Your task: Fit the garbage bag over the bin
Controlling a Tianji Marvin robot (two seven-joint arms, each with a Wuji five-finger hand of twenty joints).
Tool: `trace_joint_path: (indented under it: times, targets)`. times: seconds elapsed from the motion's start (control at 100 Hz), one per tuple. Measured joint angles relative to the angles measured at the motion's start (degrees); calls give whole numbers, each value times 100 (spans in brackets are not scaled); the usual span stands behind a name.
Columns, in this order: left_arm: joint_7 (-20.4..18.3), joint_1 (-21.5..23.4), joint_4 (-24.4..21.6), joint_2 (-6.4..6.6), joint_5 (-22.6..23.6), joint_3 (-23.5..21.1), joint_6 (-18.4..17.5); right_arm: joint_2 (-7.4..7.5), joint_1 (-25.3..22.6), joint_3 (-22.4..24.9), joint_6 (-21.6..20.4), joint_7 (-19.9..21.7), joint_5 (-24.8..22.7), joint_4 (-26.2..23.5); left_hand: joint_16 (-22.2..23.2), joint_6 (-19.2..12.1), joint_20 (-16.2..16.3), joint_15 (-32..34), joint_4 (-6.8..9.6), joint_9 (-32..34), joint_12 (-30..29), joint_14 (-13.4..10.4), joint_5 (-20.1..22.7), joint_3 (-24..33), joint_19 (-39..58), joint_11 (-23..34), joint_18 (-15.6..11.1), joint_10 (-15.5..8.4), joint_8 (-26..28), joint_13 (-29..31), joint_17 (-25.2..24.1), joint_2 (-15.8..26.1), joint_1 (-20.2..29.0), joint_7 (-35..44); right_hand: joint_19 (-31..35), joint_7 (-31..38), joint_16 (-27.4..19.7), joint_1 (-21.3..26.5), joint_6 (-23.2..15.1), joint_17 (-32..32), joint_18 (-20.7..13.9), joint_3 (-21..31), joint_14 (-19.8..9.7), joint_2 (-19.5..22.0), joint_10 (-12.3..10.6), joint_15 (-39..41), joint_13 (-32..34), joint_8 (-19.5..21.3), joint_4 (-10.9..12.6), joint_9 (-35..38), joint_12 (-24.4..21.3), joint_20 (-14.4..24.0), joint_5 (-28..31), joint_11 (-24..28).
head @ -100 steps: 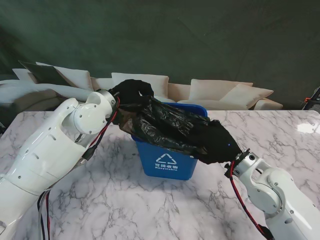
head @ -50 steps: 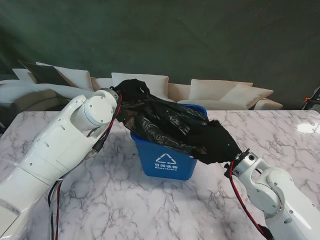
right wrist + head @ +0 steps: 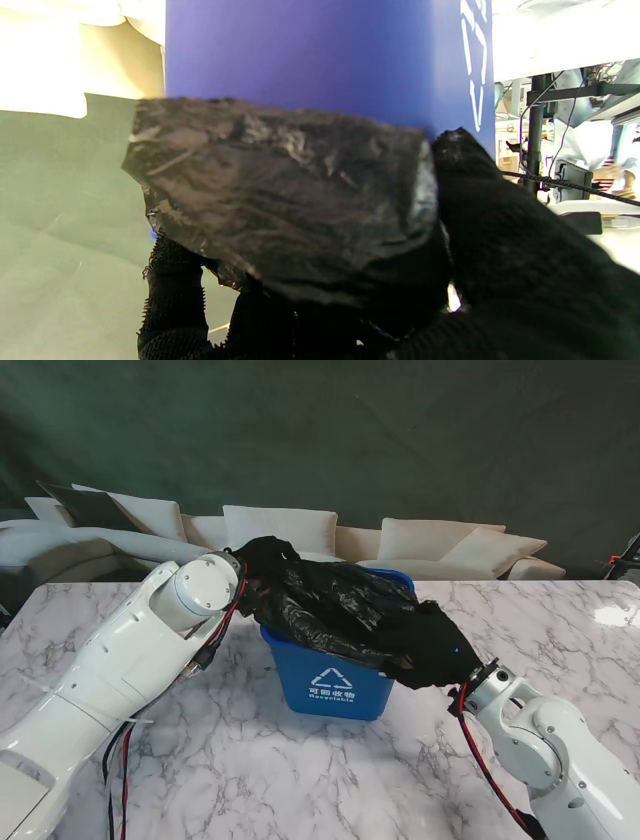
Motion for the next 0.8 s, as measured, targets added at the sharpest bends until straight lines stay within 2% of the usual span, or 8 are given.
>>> trace_joint_path:
  times: [0.18,0.33,0.41,0.44,0.5,0.54,0.64,0.8]
  targets:
    - [249,564,-459,15,-373,-564,-162,0,-34,5,58,-35,-7,-20,-5,2,-1,-9,-1,-1,42,18,-7,183,0,-65,5,-1,-7,-78,-123,-18,22,-77,0,-1,0,0,0,0,0,0,0,0,0,0,0,-24,0,0,0,-1,2,0]
    - [343,836,-713,16,-569,-863,-288,-3,-28,-20,120,-61,-10,-12,-210,-57,-1,-520,-1,-452,2,26,-45,77,-236,-632,15,-2,-18,-443,-473,-115,7,-371,0,-44,0,-15,-73,0,-1,-40,-26,2,0,1,0,-1046,22,-13,-1,-1,-194,-21]
    - [176,868,-770,51,-575,-924,-316,-5,-24,-19,131,-33,-7,-11,-599,-76,-11,-1188,-1,-1120,-1128,64,-240,-56,-727,-719,78,9,-19,-851,-831,-127,-247,-871,0,-346,0,-694,-140,0,-2,-158,-17,75,14,2,-12,-1245,245,-111,-1,-1,-357,-81]
    - [-32,866,-789,81,-570,-947,-317,-5,-24,-13,131,-6,-6,-13,-793,-77,-21,-1404,3,-1349,-1626,83,-355,-87,-960,-733,82,9,-19,-1034,-976,-128,-454,-1122,0,-608,0,-984,-130,-9,-2,-380,-11,77,18,3,-16,-1131,458,-174,-1,-1,-357,-94]
    - [-553,846,-812,173,-532,-968,-317,-5,-24,3,112,31,-5,-19,-1032,-77,-84,-1748,4,-1628,-2098,126,-511,-144,-1212,-944,101,40,-51,-1145,-1097,-115,-730,-1517,-3,-1005,0,-1419,316,-63,-2,-1128,-3,91,43,3,-30,-931,685,-332,-2,-1,-505,-142]
    - [-688,826,-811,230,-474,-946,-317,-5,-26,17,86,51,-2,-23,-1113,-76,-87,-1840,3,-1706,-2251,143,-481,-190,-1253,-1104,104,74,-81,-1179,-1123,-125,-826,-1644,-10,-1217,0,-1856,607,-85,-2,-1196,29,78,83,3,-130,-923,733,-426,-2,-1,-649,-143]
    - [-485,731,-732,296,-224,-789,-322,-7,-28,34,3,24,34,-20,-1055,-1,-83,-1773,0,-1514,-2254,154,-476,-482,-1231,-932,107,96,-81,-1135,-1009,-130,-1026,-1710,-21,-1584,0,-2639,1170,-158,-2,-878,57,66,138,-2,-361,-912,737,-707,-3,-1,-1008,-143]
    - [-359,665,-575,246,-395,-739,-302,-19,-47,82,-39,-30,75,-22,-921,22,-71,-1625,0,-1333,-2123,154,-476,-488,-1161,-721,107,96,-79,-1005,-929,-13,-1016,-1741,-69,-2182,-139,-2924,1659,-242,-3,-816,122,69,205,-297,-580,-1302,737,-924,-143,-1,-1410,-148]
